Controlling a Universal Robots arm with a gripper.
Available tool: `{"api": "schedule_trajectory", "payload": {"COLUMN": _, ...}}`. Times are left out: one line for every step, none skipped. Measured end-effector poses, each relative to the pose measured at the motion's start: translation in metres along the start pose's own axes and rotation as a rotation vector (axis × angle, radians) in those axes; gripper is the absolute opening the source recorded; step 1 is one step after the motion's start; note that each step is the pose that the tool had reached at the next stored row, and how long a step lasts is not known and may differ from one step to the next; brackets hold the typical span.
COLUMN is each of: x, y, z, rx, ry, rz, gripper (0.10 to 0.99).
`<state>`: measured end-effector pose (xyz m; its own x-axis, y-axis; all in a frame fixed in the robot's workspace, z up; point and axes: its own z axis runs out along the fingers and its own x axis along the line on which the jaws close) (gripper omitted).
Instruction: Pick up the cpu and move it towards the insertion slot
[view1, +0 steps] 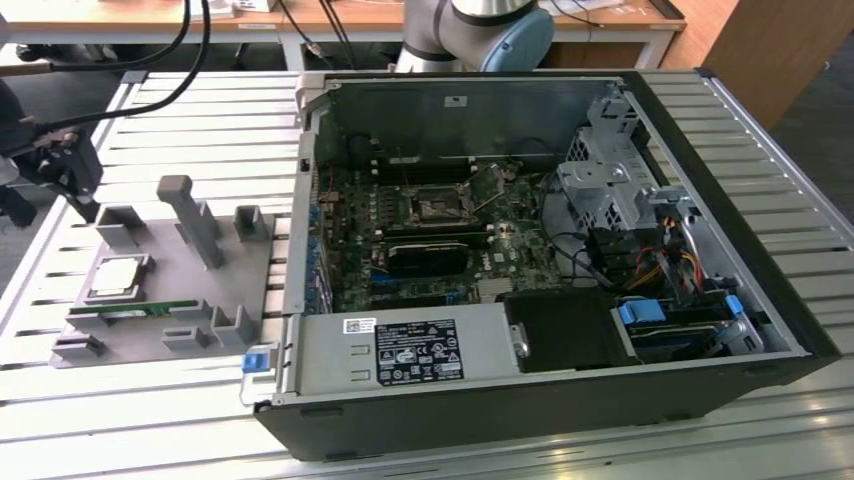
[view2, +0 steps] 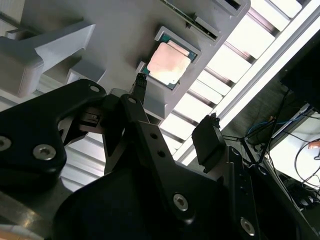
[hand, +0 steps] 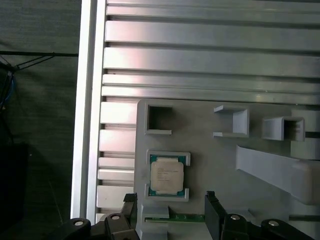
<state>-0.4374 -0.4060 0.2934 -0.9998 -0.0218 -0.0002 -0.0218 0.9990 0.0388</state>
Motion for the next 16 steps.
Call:
{"api": "schedule_trajectory", "payload": {"x": 0.0, "y": -0.0001, "z": 0.0002, "rx": 0.0, "ry": 0.0001, "rz": 0.0, "gripper": 0.647}}
{"api": "schedule_trajectory", "payload": {"x": 0.0, "y": -0.0002, "z": 0.0005, "rx": 0.0, "ry": 0.0001, "rz": 0.0, "gripper": 0.647}}
{"api": "schedule_trajectory", "payload": {"x": 0.0, "y": -0.0003, "z": 0.0008, "rx": 0.0, "ry": 0.0, "rz": 0.0, "gripper": 0.647}}
{"api": "schedule_trajectory", "payload": {"x": 0.0, "y": -0.0004, "z": 0.0011, "rx": 0.0, "ry": 0.0, "rz": 0.0, "gripper": 0.647}}
{"api": "schedule_trajectory", "payload": {"x": 0.0, "y": -0.0005, "z": 0.0015, "rx": 0.0, "ry": -0.0001, "rz": 0.0, "gripper": 0.647}}
{"api": "schedule_trajectory", "payload": {"x": 0.0, "y": -0.0005, "z": 0.0021, "rx": 0.0, "ry": -0.0002, "rz": 0.0, "gripper": 0.647}}
{"api": "schedule_trajectory", "payload": {"x": 0.0, "y": -0.0005, "z": 0.0026, "rx": 0.0, "ry": -0.0002, "rz": 0.0, "gripper": 0.647}}
{"api": "schedule_trajectory", "payload": {"x": 0.0, "y": -0.0006, "z": 0.0032, "rx": 0.0, "ry": -0.0001, "rz": 0.0, "gripper": 0.647}}
{"api": "schedule_trajectory", "payload": {"x": 0.0, "y": -0.0007, "z": 0.0042, "rx": 0.0, "ry": -0.0001, "rz": 0.0, "gripper": 0.647}}
{"api": "schedule_trajectory", "payload": {"x": 0.0, "y": -0.0007, "z": 0.0054, "rx": 0.001, "ry": 0.0, "rz": 0.0, "gripper": 0.647}}
{"api": "schedule_trajectory", "payload": {"x": -0.0001, "y": -0.0008, "z": 0.0062, "rx": 0.001, "ry": 0.0, "rz": 0.0, "gripper": 0.647}}
{"api": "schedule_trajectory", "payload": {"x": -0.0001, "y": -0.0008, "z": 0.0069, "rx": 0.001, "ry": 0.0001, "rz": 0.0, "gripper": 0.647}}
{"api": "schedule_trajectory", "payload": {"x": -0.0001, "y": -0.0009, "z": 0.0077, "rx": 0.001, "ry": 0.0002, "rz": 0.0, "gripper": 0.647}}
{"api": "schedule_trajectory", "payload": {"x": 0.0, "y": -0.0008, "z": 0.0086, "rx": 0.001, "ry": 0.0, "rz": 0.0, "gripper": 0.647}}
{"api": "schedule_trajectory", "payload": {"x": 0.0, "y": -0.0008, "z": 0.0091, "rx": 0.002, "ry": 0.0002, "rz": 0.0, "gripper": 0.647}}
{"api": "schedule_trajectory", "payload": {"x": 0.0, "y": -0.0009, "z": 0.0092, "rx": 0.002, "ry": 0.0004, "rz": 0.0, "gripper": 0.647}}
